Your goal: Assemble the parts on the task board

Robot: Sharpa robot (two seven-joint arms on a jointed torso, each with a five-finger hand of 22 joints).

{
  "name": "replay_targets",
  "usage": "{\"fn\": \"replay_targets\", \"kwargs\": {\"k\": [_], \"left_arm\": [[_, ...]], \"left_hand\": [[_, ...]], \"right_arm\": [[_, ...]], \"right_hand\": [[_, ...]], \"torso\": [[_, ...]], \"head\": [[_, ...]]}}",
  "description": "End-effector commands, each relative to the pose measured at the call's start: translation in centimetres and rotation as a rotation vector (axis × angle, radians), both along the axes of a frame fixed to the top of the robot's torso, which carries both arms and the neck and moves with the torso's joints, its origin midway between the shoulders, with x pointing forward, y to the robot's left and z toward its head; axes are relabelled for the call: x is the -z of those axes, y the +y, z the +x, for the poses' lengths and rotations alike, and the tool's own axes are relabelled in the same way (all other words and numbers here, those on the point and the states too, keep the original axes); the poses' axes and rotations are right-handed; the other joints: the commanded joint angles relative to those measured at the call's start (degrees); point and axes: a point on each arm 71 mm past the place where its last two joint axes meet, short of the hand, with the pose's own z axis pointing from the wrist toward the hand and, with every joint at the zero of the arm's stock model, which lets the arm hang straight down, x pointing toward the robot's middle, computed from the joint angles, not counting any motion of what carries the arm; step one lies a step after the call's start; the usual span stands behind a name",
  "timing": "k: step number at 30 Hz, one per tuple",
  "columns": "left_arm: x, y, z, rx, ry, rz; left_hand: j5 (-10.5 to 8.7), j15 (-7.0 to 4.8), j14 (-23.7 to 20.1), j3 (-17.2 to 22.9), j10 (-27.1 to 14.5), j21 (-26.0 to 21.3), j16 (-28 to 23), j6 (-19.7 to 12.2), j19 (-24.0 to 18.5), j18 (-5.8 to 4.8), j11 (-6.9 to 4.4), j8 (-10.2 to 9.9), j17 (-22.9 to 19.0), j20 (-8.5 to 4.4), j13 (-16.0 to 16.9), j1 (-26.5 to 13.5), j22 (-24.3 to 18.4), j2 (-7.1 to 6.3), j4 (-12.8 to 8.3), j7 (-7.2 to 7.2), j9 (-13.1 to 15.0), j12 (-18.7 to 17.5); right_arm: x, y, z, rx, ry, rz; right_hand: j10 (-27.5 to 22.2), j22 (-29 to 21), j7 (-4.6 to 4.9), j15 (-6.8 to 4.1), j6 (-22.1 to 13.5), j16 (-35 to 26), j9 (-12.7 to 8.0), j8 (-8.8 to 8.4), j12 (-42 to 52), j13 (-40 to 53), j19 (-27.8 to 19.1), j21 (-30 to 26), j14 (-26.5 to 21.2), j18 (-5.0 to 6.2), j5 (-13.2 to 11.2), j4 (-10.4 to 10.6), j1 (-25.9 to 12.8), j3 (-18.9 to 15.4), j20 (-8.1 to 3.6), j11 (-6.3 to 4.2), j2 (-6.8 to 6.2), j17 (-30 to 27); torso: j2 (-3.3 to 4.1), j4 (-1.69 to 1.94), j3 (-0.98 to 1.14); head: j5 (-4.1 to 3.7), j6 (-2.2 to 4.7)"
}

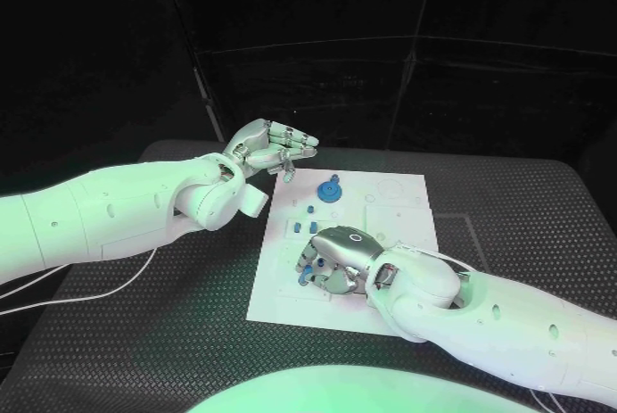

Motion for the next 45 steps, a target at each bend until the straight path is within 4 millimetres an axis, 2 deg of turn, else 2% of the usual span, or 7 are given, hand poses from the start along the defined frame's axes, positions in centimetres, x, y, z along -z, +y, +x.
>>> {"fn": "replay_targets", "kwargs": {"k": [1,26,31,35,38,39,45], "left_arm": [[-0.2,-0.2,0.0,0.011,-0.005,-0.010],[-0.1,-0.3,0.1,0.016,-0.001,-0.010],[-0.1,-0.3,0.1,0.017,0.001,-0.010],[0.0,-0.3,0.1,0.019,0.003,-0.010],[0.0,-0.3,0.1,0.019,0.004,-0.010],[0.0,-0.3,0.1,0.019,0.005,-0.010],[0.0,-0.3,0.1,0.018,0.007,-0.008]], "left_hand": [[-0.17,-0.04,-0.30,0.16,-0.57,-0.32,-0.17,-0.35,-0.39,0.85,-0.02,-0.07,0.02,0.07,-0.09,-0.38,-0.05,0.00,-0.24,0.10,-0.08,0.34],[-0.18,-0.02,-0.32,0.15,-0.65,-0.38,-0.17,-0.38,-0.41,0.86,0.00,-0.07,-0.02,0.08,-0.08,-0.43,-0.10,0.01,-0.24,0.12,-0.08,0.40],[-0.18,-0.02,-0.32,0.15,-0.65,-0.38,-0.17,-0.38,-0.41,0.86,0.00,-0.07,-0.02,0.08,-0.08,-0.43,-0.10,0.01,-0.24,0.12,-0.08,0.40],[-0.18,-0.02,-0.32,0.15,-0.65,-0.38,-0.17,-0.38,-0.41,0.86,0.00,-0.07,-0.02,0.08,-0.08,-0.43,-0.10,0.01,-0.24,0.12,-0.08,0.40],[-0.18,-0.02,-0.32,0.15,-0.65,-0.38,-0.17,-0.38,-0.41,0.86,0.00,-0.07,-0.02,0.08,-0.08,-0.43,-0.10,0.01,-0.24,0.12,-0.08,0.40],[-0.18,-0.02,-0.32,0.15,-0.65,-0.38,-0.17,-0.38,-0.41,0.86,0.00,-0.07,-0.02,0.08,-0.08,-0.43,-0.10,0.01,-0.24,0.12,-0.08,0.40],[-0.19,0.00,-0.32,0.13,-0.72,-0.39,-0.16,-0.41,-0.41,0.86,0.03,-0.06,-0.02,0.10,-0.09,-0.50,-0.10,0.03,-0.22,0.14,-0.08,0.43]], "right_arm": [[0.2,0.1,-0.1,-0.019,0.000,-0.019],[1.5,1.0,-0.5,-0.036,-0.022,-0.090],[1.5,1.0,-0.5,-0.043,-0.016,-0.078],[1.5,1.1,-0.5,-0.042,-0.018,-0.065],[1.4,1.0,-0.5,-0.039,-0.026,-0.048],[1.3,1.0,-0.4,-0.037,-0.030,-0.039],[0.9,0.9,-0.4,-0.020,-0.056,0.021]], "right_hand": [[2.88,-0.05,0.16,-0.26,0.03,0.36,-0.05,-0.18,-0.25,0.08,-0.42,0.13,2.59,-0.28,0.35,-0.01,-0.18,0.39,-0.15,-2.51,0.51,0.07],[2.27,-0.10,0.40,-0.01,-0.84,0.41,-0.18,-0.56,-1.17,0.00,-0.73,0.17,2.57,-0.28,-0.03,-0.08,-1.87,-0.16,0.10,-2.28,0.17,0.10],[-1.41,-1.44,0.75,0.70,-2.37,-0.12,-0.22,-0.58,-3.55,-0.44,-1.52,-0.63,2.30,-0.11,1.81,0.57,-4.11,-1.20,0.69,-1.40,-0.77,-0.88],[-3.82,-2.56,0.90,1.13,-2.94,-0.51,-0.20,-0.58,-4.87,-0.49,-2.12,-1.35,2.09,0.07,2.20,0.93,-5.23,-1.87,1.12,-0.87,-1.35,-1.53],[-7.40,-6.76,1.26,1.71,-3.59,-1.58,-0.20,-0.58,-5.66,-0.48,-4.38,-3.91,1.55,0.76,2.15,0.90,-5.66,-2.64,1.56,-0.29,-1.68,-3.25],[-8.99,-9.39,1.36,1.89,-4.21,-2.39,-0.25,-0.64,-5.68,-0.47,-5.84,-5.53,1.09,1.18,2.05,0.78,-5.71,-3.13,1.77,-0.05,-1.84,-4.53],[-13.83,-10.98,1.01,2.25,-8.75,-5.30,-0.30,-0.65,-4.68,-0.22,-7.18,-7.74,-0.94,1.30,2.12,0.57,-5.96,-6.76,2.34,0.31,-2.01,-8.89]], "torso": [[-0.02,-0.03,-0.01],[-0.05,-0.02,-0.03],[-0.03,-0.04,-0.01],[-0.05,-0.04,-0.02],[-0.02,-0.03,-0.02],[-0.02,0.00,-0.03],[-0.02,0.00,-0.01]], "head": [[0.01,-0.08],[-0.20,-0.02],[-0.23,0.01],[-0.27,0.02],[-0.32,0.08],[-0.36,0.09],[-0.50,0.14]]}}
